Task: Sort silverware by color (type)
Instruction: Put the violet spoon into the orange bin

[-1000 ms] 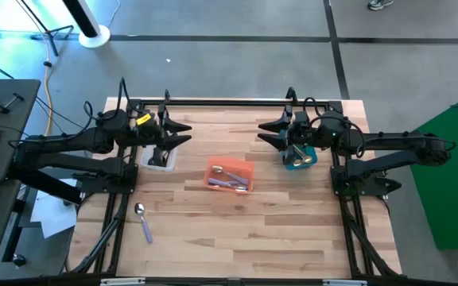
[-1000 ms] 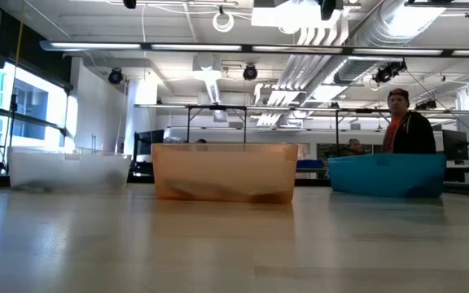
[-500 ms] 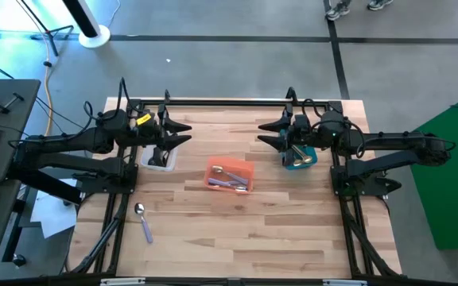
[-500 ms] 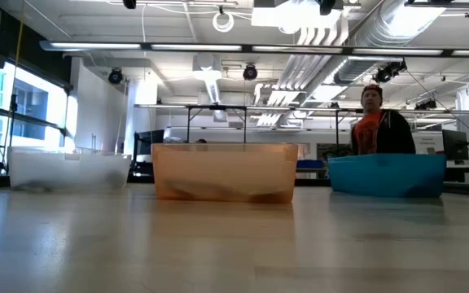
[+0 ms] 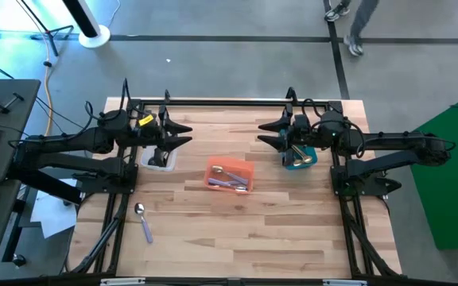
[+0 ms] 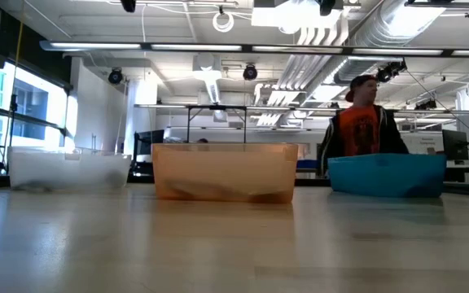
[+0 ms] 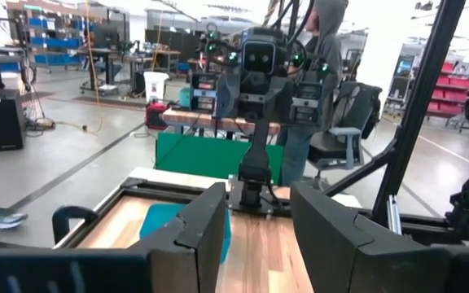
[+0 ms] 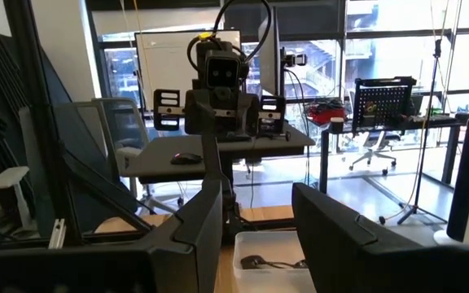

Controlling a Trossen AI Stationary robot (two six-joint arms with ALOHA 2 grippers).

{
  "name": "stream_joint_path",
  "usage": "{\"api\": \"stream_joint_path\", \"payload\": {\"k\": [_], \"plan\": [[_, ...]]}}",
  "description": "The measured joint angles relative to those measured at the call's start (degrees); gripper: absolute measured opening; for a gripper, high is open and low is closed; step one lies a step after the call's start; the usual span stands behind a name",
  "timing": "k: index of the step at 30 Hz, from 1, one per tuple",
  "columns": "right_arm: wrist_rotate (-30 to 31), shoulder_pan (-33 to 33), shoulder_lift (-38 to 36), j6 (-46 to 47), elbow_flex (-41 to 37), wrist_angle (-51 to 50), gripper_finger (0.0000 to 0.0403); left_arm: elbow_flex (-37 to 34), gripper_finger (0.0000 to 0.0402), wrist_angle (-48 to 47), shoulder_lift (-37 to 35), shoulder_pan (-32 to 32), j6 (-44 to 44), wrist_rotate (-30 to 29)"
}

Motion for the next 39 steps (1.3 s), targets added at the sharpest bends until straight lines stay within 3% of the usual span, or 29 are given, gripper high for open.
{"api": "stream_joint_path", "payload": {"k": [28,32,39], "plan": [[0.0,0.0,0.0,0.6,0.0,-0.1,0.0134,0.0,0.0131,-0.7,0.0,0.0,0.1,0.0],[0.0,0.0,0.0,0.6,0.0,-0.1,0.0134,0.0,0.0131,-1.2,0.0,0.0,0.1,2.9],[0.0,0.0,0.0,0.5,0.0,-0.1,0.0134,6.8,0.0131,-17.9,1.5,-3.3,1.7,6.1]]}}
